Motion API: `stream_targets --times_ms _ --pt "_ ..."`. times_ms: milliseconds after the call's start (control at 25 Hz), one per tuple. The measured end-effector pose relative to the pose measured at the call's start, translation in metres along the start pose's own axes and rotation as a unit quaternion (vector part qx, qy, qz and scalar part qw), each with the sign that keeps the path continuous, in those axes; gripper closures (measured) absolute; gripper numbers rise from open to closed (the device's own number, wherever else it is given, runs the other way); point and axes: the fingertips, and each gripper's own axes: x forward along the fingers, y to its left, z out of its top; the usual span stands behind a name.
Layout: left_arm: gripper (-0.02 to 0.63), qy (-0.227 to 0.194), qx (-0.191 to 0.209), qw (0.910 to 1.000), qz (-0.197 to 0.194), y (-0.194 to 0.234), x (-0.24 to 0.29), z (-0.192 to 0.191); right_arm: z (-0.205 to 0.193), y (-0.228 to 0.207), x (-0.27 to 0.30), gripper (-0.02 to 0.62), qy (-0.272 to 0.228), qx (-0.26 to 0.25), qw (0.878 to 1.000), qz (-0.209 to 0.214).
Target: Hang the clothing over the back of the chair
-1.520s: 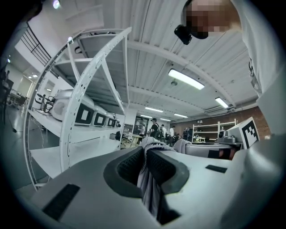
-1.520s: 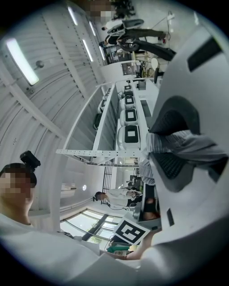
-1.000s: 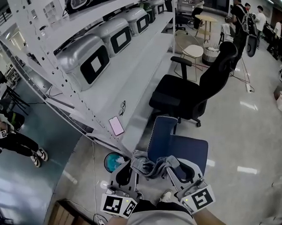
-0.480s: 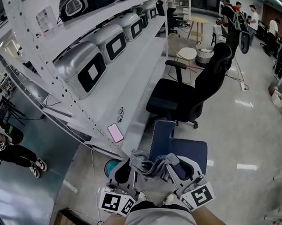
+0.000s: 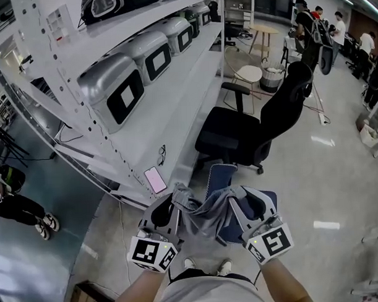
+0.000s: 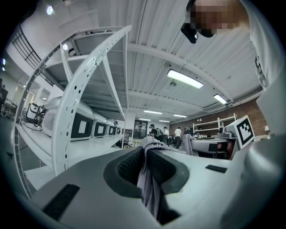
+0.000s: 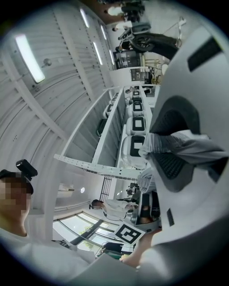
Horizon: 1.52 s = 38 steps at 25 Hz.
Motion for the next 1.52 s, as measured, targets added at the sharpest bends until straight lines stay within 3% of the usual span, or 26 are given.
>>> stream_targets --times_ms 400,680,1000,1520 --pt "0.575 0.014 0.013 0.9998 -0.007 0.031 0.048 -0.011 -0.024 -0.04 0.039 0.477 0.031 -0.016 0.999 -0.028" --pt "0.574 0.045 -0.015 0.9988 -0.008 0.045 0.099 -0.034 -0.045 -0.076 0.063 0.477 0.058 -0.028 0.997 -0.052" --pt "0.574 0.091 -0.001 0.9957 -0.014 0.058 0.14 -0.073 -0.08 -0.113 0.085 0.477 0.092 -0.012 0.993 -0.07" --pt "0.574 0.138 -0.005 0.9896 -0.039 0.066 0.183 -0.149 -0.177 -0.143 0.104 0.477 0.175 -0.016 0.981 -0.083"
